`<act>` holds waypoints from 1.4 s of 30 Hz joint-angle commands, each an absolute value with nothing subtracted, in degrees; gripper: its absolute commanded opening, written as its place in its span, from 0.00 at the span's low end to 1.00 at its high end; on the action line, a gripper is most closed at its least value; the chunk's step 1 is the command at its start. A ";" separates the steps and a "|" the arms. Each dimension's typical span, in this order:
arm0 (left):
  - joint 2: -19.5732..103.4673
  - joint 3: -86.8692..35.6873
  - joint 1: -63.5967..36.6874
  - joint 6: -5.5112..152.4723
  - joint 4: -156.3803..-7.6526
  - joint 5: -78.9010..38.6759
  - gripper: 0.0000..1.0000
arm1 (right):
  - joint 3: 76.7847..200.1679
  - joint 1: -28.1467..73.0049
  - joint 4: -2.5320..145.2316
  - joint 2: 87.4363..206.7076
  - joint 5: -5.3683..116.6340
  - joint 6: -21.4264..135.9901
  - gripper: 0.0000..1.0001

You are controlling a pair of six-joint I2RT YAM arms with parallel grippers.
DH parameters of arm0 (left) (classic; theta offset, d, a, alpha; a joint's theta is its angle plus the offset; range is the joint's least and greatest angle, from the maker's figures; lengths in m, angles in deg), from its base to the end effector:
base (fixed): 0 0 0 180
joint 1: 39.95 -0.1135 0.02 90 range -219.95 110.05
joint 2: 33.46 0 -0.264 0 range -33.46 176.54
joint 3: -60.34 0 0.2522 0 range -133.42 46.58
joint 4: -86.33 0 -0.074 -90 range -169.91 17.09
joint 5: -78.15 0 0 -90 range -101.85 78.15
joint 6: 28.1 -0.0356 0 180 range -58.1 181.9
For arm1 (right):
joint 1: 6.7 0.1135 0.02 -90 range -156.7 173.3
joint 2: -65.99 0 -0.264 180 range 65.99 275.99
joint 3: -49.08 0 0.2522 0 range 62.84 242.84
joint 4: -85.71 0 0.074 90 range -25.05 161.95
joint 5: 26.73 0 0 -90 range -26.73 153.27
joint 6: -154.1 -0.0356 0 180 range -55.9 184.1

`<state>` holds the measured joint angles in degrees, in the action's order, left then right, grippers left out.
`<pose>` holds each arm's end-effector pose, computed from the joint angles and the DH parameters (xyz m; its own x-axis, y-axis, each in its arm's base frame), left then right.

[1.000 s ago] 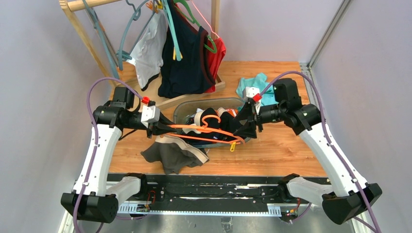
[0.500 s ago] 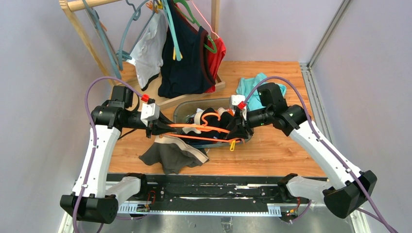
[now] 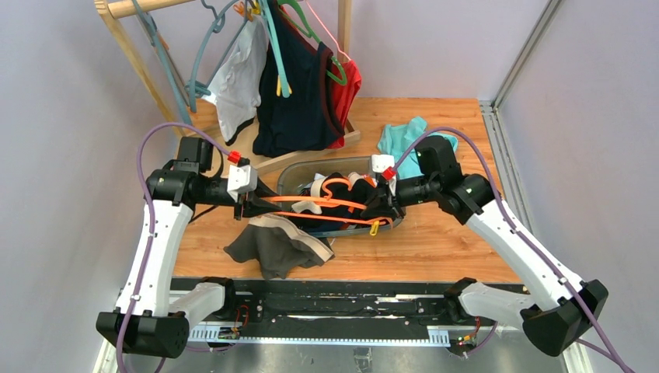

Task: Remove the underwear clipped to the hanger
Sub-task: Remove the underwear from the hanger.

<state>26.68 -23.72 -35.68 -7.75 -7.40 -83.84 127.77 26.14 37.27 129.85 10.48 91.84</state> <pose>0.1556 -0.0456 0.3694 0.1270 0.2812 -0.9512 0.9893 0.0340 0.1422 0.1754 0.1469 0.3622 0.0004 -0.3348 -0.9423 -1.0000 -0.0084 0.0025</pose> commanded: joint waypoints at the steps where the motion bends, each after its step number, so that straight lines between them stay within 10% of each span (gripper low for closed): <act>1: 25.06 -25.13 -35.38 -8.38 -6.88 -83.55 0.36 | 127.13 25.47 36.73 126.68 13.52 94.40 0.00; 15: 27.01 -30.80 -36.73 4.06 -6.89 -83.66 0.93 | 128.47 21.54 24.19 122.30 15.87 110.74 0.01; 42: 22.68 -16.93 -37.05 56.02 -35.88 -64.28 0.87 | 132.89 21.51 20.96 122.51 14.30 117.12 0.00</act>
<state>22.05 -19.42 -36.82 49.72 -31.58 -64.82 130.83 22.23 19.46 122.90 17.06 117.39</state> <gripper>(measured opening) 0.865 0.079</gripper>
